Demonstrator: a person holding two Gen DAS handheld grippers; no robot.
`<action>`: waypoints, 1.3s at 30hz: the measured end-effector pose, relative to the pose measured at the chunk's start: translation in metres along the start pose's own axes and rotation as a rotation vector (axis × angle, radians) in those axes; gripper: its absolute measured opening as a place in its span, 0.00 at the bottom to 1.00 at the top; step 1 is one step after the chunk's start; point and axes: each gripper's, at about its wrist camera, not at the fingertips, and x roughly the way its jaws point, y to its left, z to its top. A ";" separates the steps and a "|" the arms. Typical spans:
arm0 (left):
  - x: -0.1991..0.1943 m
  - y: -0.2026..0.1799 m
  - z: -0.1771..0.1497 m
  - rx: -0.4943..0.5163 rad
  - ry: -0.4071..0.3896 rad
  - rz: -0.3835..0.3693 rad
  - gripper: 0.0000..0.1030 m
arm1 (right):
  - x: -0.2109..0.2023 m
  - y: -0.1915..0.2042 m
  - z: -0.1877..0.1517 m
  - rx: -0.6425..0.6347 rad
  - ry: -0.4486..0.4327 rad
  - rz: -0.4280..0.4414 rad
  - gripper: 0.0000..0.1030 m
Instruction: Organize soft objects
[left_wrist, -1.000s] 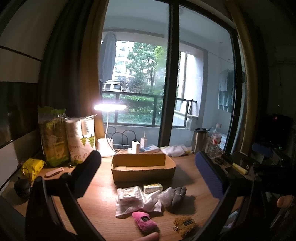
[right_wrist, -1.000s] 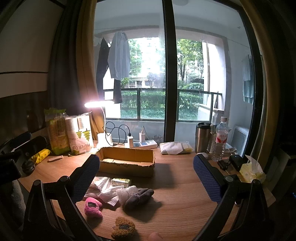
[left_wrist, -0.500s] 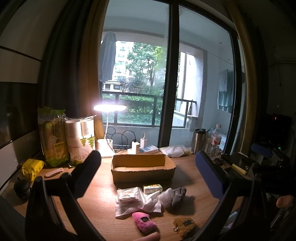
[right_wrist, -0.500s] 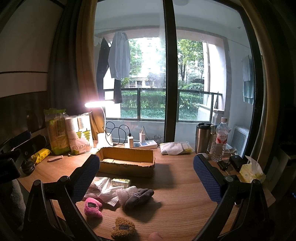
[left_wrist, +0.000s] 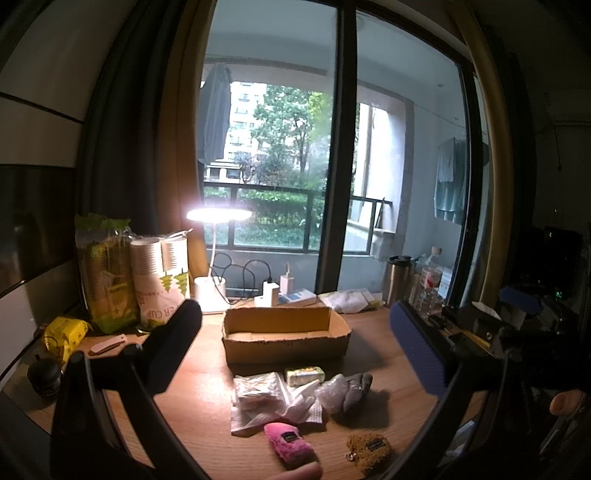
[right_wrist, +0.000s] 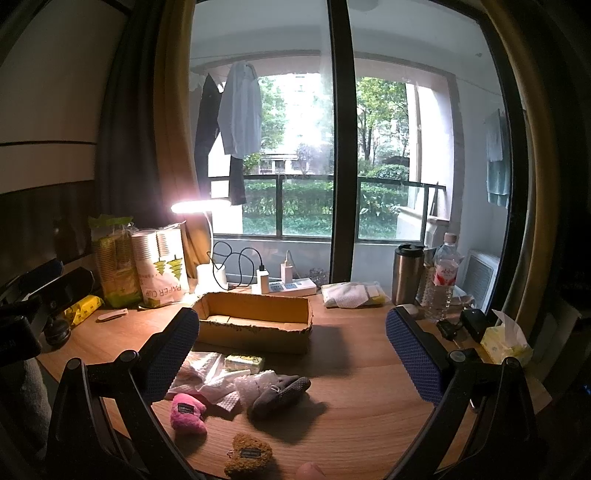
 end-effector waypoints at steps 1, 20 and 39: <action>0.001 0.000 0.000 0.000 0.003 0.000 1.00 | 0.001 0.000 -0.001 -0.001 0.003 0.002 1.00; 0.057 0.009 -0.064 0.001 0.234 0.042 1.00 | 0.055 0.002 -0.064 -0.001 0.212 0.065 1.00; 0.116 0.030 -0.148 -0.012 0.522 0.064 1.00 | 0.116 0.016 -0.141 -0.007 0.478 0.145 0.88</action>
